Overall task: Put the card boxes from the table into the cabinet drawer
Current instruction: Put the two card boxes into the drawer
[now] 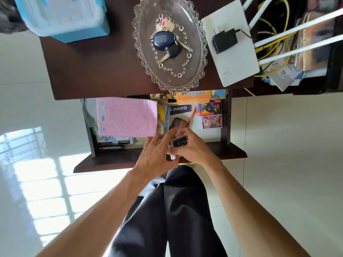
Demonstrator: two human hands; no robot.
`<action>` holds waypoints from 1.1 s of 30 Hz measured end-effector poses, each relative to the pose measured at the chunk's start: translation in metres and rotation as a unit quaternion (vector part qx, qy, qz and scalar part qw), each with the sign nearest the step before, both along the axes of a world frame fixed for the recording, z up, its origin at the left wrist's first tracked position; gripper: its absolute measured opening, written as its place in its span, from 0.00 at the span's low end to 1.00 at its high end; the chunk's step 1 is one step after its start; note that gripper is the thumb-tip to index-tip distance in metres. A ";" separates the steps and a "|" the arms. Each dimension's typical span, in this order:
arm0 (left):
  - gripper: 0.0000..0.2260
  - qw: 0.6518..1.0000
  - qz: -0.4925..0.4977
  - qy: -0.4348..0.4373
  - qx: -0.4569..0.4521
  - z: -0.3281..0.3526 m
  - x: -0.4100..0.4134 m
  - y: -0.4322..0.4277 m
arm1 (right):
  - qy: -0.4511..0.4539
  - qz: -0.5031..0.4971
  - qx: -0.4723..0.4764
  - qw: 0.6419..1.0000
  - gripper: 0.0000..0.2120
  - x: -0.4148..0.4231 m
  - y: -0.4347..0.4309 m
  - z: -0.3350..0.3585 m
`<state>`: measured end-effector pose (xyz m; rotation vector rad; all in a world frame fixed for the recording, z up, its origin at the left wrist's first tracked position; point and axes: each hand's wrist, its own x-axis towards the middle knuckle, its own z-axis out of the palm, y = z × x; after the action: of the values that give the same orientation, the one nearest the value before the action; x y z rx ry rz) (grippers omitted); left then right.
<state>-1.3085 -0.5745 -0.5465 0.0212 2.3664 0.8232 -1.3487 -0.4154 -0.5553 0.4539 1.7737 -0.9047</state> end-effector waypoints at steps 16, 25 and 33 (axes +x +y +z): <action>0.35 0.992 -0.041 -0.117 -0.026 -0.034 0.033 -0.031 | 0.081 0.058 0.298 0.949 0.31 0.008 0.035 -0.051; 0.34 0.991 -0.021 -0.133 -0.011 -0.049 0.026 -0.028 | 0.069 0.235 0.377 0.893 0.35 0.005 0.043 -0.077; 0.36 0.985 -0.032 -0.168 -0.018 -0.051 0.015 -0.030 | 0.080 0.238 0.389 0.886 0.28 -0.003 0.064 -0.076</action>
<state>-1.2931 -0.6045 -0.5976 -0.0520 2.0507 0.6922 -1.3514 -0.3517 -0.6309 0.4127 2.2323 0.1578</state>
